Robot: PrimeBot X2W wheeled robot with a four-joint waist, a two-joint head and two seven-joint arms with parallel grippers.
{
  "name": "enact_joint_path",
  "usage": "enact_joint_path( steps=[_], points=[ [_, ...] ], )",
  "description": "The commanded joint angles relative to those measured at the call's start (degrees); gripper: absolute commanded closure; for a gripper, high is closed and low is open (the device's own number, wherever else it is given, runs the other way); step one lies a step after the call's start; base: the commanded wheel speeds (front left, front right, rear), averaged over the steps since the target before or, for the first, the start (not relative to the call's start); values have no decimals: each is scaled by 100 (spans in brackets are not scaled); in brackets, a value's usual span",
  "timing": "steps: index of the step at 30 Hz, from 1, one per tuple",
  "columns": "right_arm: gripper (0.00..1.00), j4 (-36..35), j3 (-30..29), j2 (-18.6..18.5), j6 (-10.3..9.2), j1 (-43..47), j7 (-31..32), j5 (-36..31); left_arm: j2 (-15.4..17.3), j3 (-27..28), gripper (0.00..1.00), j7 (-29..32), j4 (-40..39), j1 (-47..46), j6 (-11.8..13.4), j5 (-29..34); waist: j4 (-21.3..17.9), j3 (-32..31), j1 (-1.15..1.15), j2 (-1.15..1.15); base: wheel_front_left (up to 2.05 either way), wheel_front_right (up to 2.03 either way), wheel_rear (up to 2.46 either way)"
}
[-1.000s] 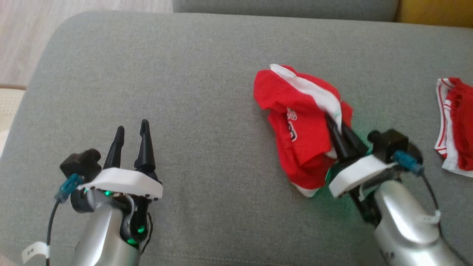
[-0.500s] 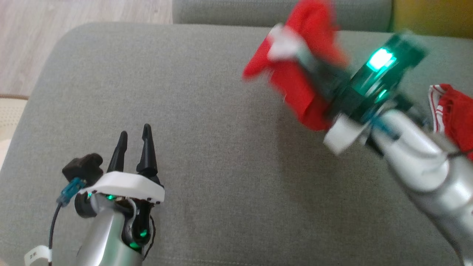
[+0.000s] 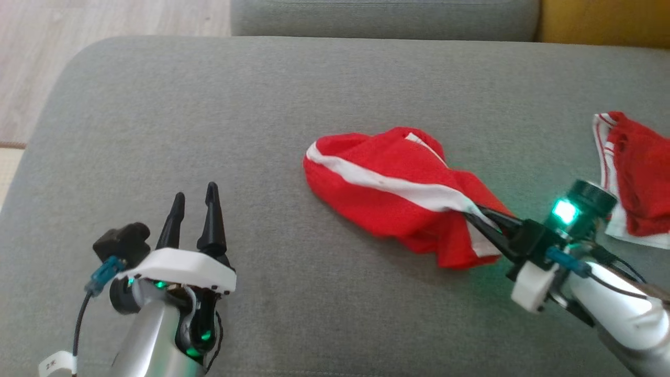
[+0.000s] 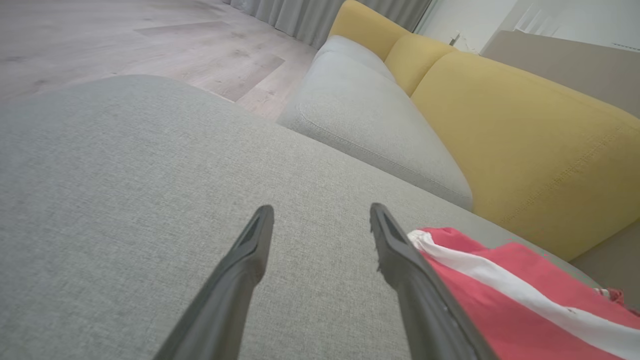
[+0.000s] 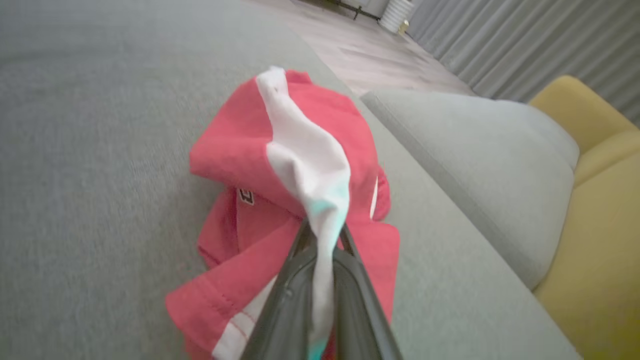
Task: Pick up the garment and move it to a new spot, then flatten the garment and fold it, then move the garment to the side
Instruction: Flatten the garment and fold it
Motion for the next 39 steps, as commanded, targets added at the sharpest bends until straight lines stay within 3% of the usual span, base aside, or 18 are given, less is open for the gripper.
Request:
enact_joint_path(
  steps=[1,3,4,5,6,12,16,21,25,27,31,33,39],
  points=[
    [100,1,-30,-188,-5,31,-6,127,69,197,0,-70,-158,-112,17,64,-75,2,0,0,0,0,0],
    [100,138,-7,-206,-5,70,23,236,69,198,0,-70,-143,-129,8,84,-151,8,0,0,0,0,0],
    [84,197,10,-202,-5,74,36,287,69,191,0,-70,-129,-137,1,93,-187,12,0,0,0,0,0],
    [5,260,13,-194,-5,66,52,324,69,180,0,-70,-112,-144,-7,101,-220,16,0,0,0,0,0],
    [0,317,23,-183,-5,46,65,353,69,169,0,-70,-98,-152,-12,107,-253,24,0,0,0,0,0],
    [0,372,-115,-92,-5,-58,47,800,69,154,0,-70,-39,-225,-22,138,-405,75,0,0,0,0,0],
    [0,2,-288,-118,-5,114,26,1467,69,157,0,-70,10,-287,-39,142,-489,58,0,0,0,0,0],
    [0,-574,-1061,-207,-5,538,-12,2120,69,221,0,-70,-4,-329,-47,144,-616,-11,0,0,0,0,0],
    [0,-817,-1590,-144,-5,873,-21,2200,69,258,0,-70,-32,-339,-58,138,-702,-37,0,0,0,0,0],
    [0,-861,-2126,43,-5,1093,-25,2172,69,269,0,-70,-63,-360,-76,129,-753,-31,0,0,0,0,0],
    [0,-1060,-3119,781,-5,1568,-32,2104,69,276,0,-70,-132,-395,-128,31,-867,-15,0,0,0,0,0],
    [0,-1181,-3287,1094,-5,1734,-33,1911,69,281,0,-70,-133,-408,-152,-33,-950,21,0,0,0,0,0],
    [0,-1392,-3591,1511,-5,1744,24,1409,69,-55,0,-70,160,-685,-439,19,-1105,166,0,0,0,0,0]
  ],
)
